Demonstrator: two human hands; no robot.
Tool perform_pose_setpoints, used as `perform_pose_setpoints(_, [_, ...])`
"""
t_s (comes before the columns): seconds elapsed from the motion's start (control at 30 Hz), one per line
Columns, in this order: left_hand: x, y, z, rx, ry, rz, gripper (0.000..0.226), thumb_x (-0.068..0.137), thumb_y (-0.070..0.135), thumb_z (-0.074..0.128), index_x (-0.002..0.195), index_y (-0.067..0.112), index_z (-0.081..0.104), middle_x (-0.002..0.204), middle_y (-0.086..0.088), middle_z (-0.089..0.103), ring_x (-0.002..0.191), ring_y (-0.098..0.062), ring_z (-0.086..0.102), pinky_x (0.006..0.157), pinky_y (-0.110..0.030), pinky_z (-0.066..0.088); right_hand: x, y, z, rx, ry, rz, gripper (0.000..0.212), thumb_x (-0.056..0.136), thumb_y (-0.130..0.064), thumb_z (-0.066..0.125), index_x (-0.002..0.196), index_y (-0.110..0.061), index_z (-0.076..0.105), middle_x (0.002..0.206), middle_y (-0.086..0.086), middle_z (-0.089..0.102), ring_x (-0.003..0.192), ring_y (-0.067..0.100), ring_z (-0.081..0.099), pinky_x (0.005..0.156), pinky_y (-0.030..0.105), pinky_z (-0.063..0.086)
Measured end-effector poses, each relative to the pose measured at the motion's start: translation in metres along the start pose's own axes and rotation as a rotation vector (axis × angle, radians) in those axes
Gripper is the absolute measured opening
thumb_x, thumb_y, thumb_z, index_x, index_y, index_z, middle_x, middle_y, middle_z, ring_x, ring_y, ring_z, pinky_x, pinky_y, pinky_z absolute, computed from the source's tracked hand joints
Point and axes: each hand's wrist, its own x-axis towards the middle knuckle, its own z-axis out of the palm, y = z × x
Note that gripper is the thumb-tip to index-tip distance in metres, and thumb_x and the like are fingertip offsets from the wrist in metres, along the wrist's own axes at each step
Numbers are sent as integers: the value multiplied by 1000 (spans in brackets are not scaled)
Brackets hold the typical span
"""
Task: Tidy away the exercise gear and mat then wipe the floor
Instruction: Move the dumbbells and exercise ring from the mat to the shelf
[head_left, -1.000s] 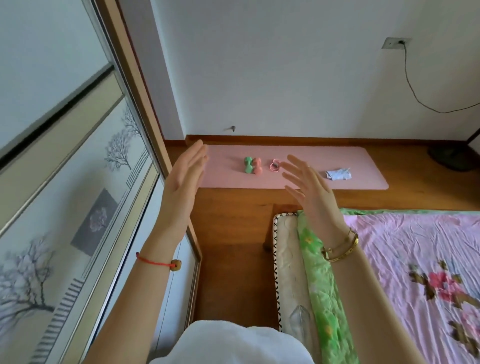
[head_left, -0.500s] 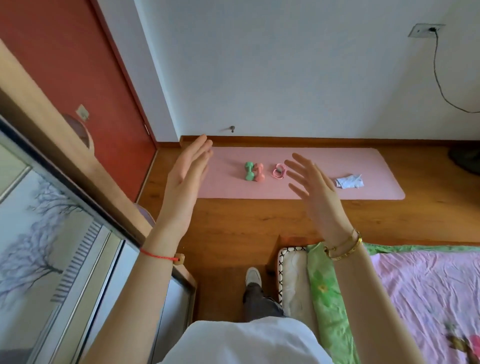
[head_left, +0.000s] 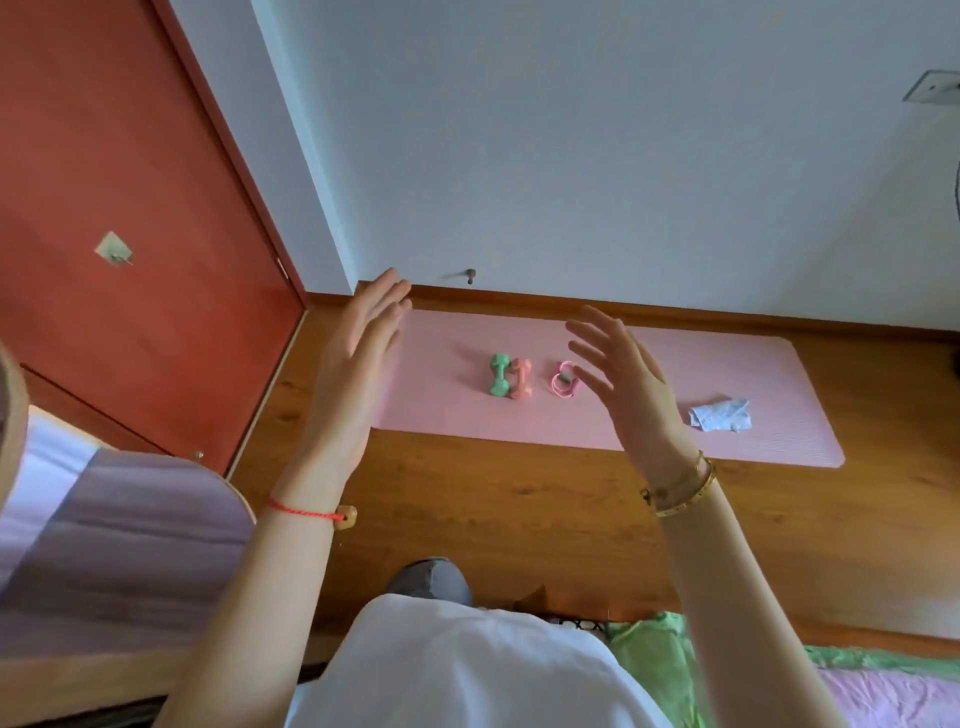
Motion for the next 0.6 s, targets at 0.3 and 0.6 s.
perform_pose_setpoints(0.3, [109, -15, 36, -2, -24, -21, 43, 105, 30, 47, 148, 23, 46, 147, 8, 54, 134, -4, 52, 118, -37, 37, 99, 6, -29, 34, 57, 53, 81, 73, -70, 47, 137, -21, 52, 137, -1, 59, 126, 17, 57, 112, 43, 41])
perform_pose_setpoints(0.6, [229, -36, 67, -23, -76, -54, 48, 101, 34, 52, 147, 22, 48, 145, 6, 56, 134, -4, 52, 117, -35, 38, 209, 21, -48, 75, 118, 90, 68, 73, -68, 47, 127, -28, 55, 134, -3, 61, 124, 16, 58, 112, 42, 42])
